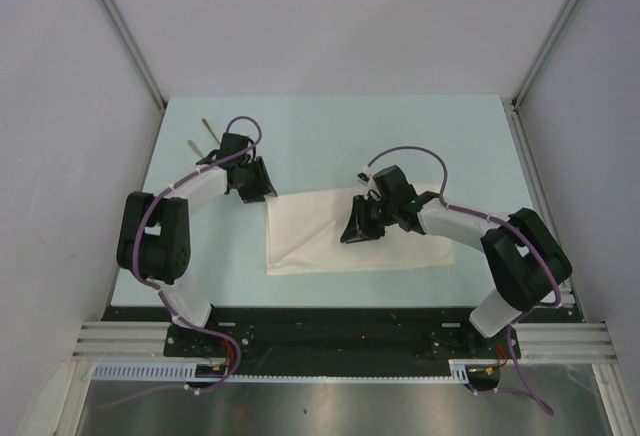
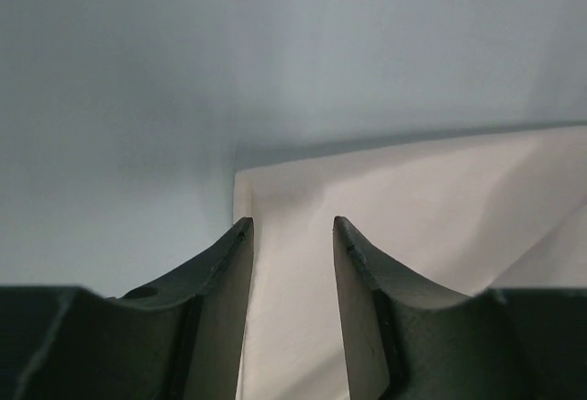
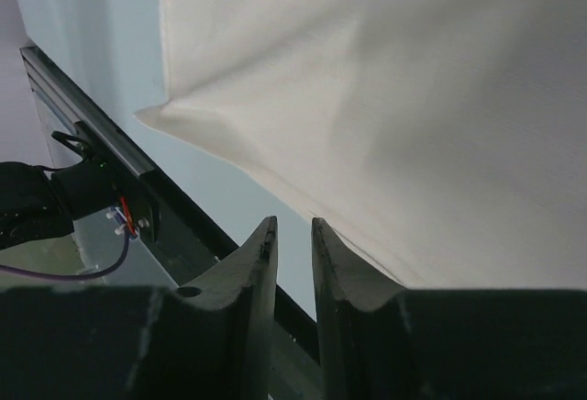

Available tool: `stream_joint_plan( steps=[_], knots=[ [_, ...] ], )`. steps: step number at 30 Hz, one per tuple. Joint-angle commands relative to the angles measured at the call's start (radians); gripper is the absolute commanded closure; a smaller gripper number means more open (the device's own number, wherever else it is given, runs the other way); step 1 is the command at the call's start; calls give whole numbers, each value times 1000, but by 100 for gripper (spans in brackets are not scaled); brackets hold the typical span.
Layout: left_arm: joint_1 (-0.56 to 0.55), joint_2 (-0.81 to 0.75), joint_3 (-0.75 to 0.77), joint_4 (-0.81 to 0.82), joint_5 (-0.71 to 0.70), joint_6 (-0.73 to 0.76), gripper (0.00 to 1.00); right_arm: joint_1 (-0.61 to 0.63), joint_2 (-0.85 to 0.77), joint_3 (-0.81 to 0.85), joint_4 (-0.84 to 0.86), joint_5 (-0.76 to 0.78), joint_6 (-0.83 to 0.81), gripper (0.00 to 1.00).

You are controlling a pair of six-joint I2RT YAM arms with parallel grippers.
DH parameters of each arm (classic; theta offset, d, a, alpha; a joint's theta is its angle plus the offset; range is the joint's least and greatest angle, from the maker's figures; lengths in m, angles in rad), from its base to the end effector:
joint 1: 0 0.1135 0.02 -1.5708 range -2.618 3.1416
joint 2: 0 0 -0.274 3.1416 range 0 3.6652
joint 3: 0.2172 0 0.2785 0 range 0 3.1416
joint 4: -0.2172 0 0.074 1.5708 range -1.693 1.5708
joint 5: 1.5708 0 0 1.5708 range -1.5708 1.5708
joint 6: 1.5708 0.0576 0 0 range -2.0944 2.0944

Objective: Fold the napkin into a case and place the utensils inside
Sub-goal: Smooth out the rectangle-folded napkin at the center of the board.

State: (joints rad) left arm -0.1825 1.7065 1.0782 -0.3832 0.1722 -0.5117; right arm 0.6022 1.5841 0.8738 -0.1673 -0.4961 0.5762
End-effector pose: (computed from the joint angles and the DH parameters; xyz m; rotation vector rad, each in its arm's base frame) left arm 0.3736 -0.0790 0.1629 -0.3672 2.6090 -0.4711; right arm 0.2718 0.2201 0.1598 -0.2743 2.6227 1.0800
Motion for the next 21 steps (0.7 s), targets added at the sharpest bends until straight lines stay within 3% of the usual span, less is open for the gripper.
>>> stream_joint_plan(
  steps=[1, 12, 21],
  knots=[
    [8, 57, 77, 0, 53, 15, 58, 53, 69, 96, 97, -33, 40, 75],
    [26, 111, 129, -42, 35, 19, 67, 152, 293, 316, 149, -81, 83, 76],
    [35, 165, 204, -71, 27, 25, 90, 248, 435, 468, 144, -91, 97, 80]
  ],
)
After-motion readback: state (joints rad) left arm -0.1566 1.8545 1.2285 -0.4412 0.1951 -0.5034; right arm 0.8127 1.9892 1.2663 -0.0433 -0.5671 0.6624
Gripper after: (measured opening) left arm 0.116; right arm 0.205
